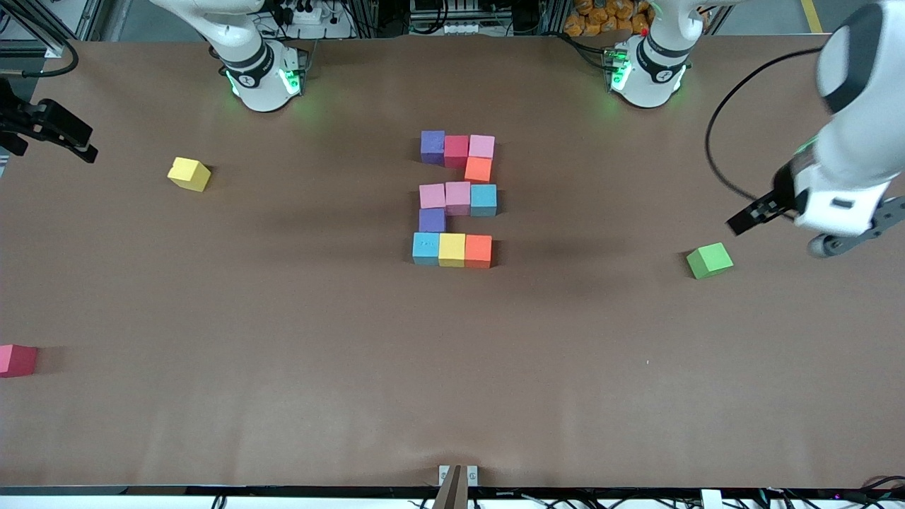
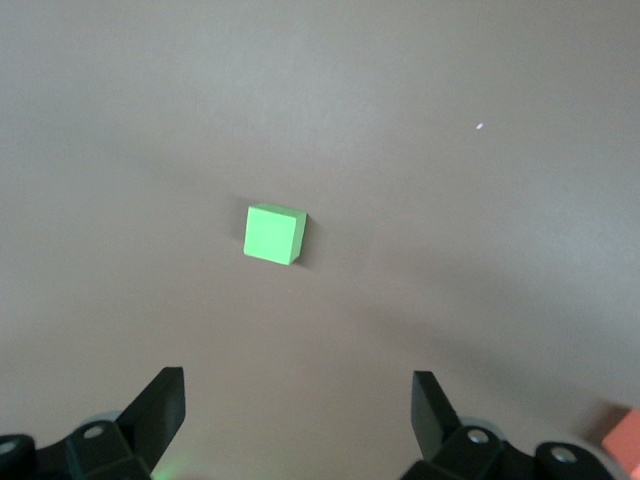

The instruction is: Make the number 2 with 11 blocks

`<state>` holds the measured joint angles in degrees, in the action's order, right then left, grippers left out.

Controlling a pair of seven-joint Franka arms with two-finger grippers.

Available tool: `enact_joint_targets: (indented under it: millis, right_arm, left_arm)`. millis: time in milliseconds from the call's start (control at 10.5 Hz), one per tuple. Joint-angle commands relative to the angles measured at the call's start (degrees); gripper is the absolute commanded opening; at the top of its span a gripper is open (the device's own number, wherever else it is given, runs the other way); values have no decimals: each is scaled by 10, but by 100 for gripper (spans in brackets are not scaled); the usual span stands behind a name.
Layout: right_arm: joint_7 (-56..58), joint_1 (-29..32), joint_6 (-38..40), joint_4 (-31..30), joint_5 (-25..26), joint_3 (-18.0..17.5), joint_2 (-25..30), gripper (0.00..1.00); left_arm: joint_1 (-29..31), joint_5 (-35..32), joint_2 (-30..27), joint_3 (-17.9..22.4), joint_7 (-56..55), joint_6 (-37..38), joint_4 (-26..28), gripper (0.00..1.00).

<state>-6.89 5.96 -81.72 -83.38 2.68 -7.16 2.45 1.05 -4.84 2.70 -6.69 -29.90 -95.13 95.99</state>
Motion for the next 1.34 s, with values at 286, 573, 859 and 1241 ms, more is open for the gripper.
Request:
enact_joint_targets:
  millis: [286, 573, 859, 1241]
  right_arm:
    - [-8, 9, 20, 16, -3, -12, -6, 100]
    - [-8, 13, 20, 16, -2, -10, -6, 100]
    - [-8, 10, 20, 16, -2, -11, -6, 100]
    - [-8, 9, 20, 16, -3, -11, -6, 100]
  left_arm:
    - [-8, 51, -11, 20, 160, 56, -86, 100]
    - [-10, 52, -10, 19, 190, 66, -96, 100]
    - [-12, 49, -10, 19, 200, 75, -98, 100]
    - [-13, 48, -10, 19, 201, 75, -98, 100]
